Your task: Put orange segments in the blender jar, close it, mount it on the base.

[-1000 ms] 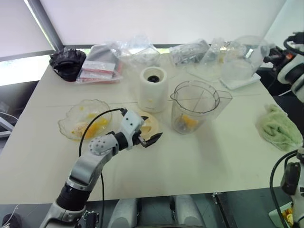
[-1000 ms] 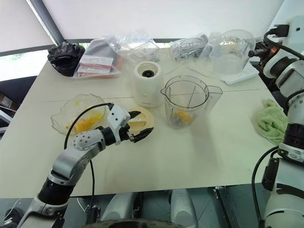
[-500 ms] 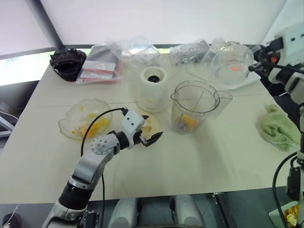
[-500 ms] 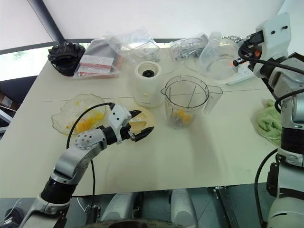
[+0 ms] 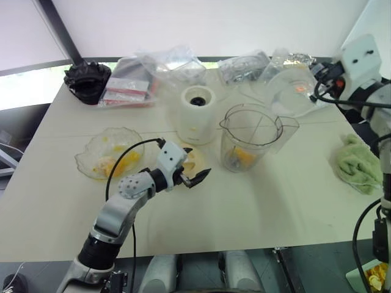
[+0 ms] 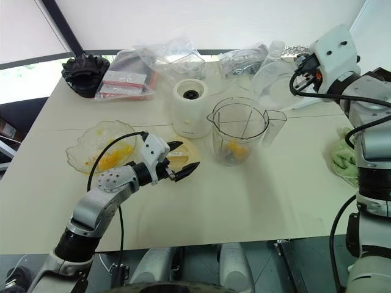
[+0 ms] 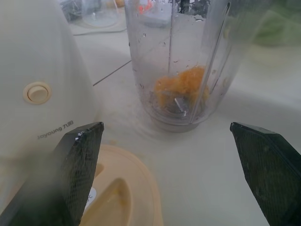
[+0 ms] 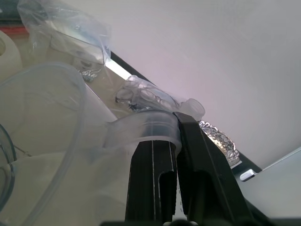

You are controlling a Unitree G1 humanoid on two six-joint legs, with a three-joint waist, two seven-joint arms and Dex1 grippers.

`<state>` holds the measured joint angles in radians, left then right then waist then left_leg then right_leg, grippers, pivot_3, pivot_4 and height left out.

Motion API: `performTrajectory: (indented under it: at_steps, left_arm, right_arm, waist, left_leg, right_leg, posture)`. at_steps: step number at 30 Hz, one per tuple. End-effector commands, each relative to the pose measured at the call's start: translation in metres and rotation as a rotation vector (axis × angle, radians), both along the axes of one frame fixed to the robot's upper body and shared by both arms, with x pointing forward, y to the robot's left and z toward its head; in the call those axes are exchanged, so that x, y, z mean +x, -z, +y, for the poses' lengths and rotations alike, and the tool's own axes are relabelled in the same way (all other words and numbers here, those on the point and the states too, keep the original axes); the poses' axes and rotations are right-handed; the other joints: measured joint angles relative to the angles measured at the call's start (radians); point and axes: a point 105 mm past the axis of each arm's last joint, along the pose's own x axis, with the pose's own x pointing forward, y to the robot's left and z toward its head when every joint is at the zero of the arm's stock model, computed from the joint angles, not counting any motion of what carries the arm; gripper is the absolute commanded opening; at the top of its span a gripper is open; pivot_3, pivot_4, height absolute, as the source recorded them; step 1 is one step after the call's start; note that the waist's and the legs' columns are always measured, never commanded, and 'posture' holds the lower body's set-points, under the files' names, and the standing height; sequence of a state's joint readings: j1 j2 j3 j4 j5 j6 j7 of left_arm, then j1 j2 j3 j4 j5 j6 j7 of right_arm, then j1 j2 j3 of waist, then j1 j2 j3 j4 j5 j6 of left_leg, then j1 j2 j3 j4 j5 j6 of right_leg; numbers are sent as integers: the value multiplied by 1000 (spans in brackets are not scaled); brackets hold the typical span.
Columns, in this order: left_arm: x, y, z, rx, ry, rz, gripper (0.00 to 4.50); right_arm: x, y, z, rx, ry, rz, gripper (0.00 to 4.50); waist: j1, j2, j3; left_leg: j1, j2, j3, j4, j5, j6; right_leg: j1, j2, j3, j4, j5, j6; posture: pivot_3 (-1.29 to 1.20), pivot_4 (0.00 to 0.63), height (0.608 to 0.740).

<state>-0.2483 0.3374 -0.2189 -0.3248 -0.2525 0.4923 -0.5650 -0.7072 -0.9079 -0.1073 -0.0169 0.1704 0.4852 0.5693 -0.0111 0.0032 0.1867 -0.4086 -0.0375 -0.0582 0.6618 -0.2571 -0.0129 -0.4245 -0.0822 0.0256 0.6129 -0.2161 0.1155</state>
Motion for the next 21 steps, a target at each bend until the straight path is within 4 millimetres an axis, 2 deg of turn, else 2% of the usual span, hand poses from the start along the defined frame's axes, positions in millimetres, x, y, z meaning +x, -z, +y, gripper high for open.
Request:
performTrajectory:
  at_steps: [1,21]
  left_arm:
    - [-1,-13,-1,-26,4,-54,4500]
    - [-1,-12,-2,-23,5,-52,4500]
  right_arm:
    - [-10,-24,6,-80,-17,-99,41]
    - [-7,-30,9,-208,-21,-147,41]
  waist:
    - [0,0,0]
    - [0,0,0]
  left_leg:
    - [0,0,0,0,0,0]
    - [0,0,0,0,0,0]
  right_leg:
    - [0,0,0,0,0,0]
    - [0,0,0,0,0,0]
  posture:
    - [0,150,740]
    - [0,150,740]
